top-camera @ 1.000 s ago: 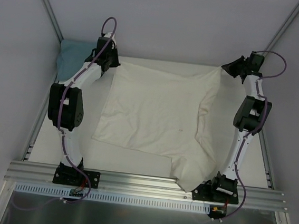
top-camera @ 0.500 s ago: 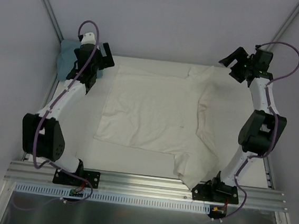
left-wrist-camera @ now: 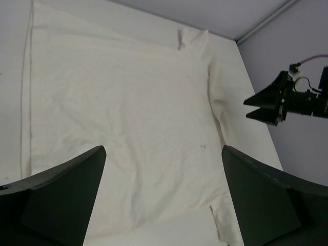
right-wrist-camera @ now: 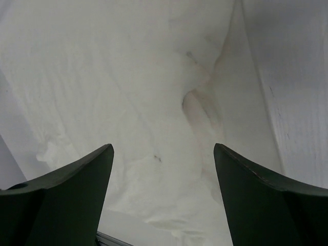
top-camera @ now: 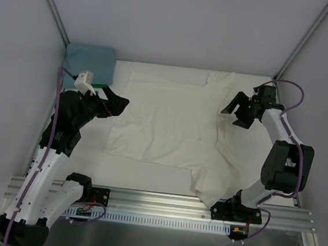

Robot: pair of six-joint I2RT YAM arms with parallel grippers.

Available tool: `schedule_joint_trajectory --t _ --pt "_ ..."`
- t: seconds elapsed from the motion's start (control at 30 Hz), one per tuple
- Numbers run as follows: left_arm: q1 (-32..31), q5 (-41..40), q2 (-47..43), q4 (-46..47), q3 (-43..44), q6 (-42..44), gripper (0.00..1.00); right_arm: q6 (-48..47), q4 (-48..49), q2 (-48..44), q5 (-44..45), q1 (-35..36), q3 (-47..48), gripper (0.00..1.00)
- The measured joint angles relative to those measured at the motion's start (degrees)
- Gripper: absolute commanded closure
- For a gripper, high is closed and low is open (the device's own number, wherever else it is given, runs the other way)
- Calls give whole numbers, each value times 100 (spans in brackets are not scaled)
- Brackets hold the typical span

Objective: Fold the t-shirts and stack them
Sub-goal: Flatten out the tshirt

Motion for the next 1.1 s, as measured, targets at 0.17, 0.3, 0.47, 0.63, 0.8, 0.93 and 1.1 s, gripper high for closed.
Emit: schedule_joint_trajectory --t 0.17,0.3,0.47,0.63,0.8,0.93,1.1 --pt "-2 389 -472 -625 -170 0 1 -22 -83 262 31 -90 -28 21" --pt "0 501 -570 -861 -170 24 1 -15 -13 595 20 -92 42 24" --pt "0 520 -476 -1019 -170 44 1 -9 98 1283 4 -98 328 30" --pt "0 518 -378 -1082 -168 87 1 13 170 1773 0 -120 616 58" --pt "0 516 -295 -1097 -168 197 1 107 328 2002 -37 -162 789 100" --pt "0 511 -254 -1145 -164 280 1 114 341 2037 -22 -188 848 100" --pt "0 509 -146 -1174 -164 358 1 111 258 2026 83 -310 1060 100"
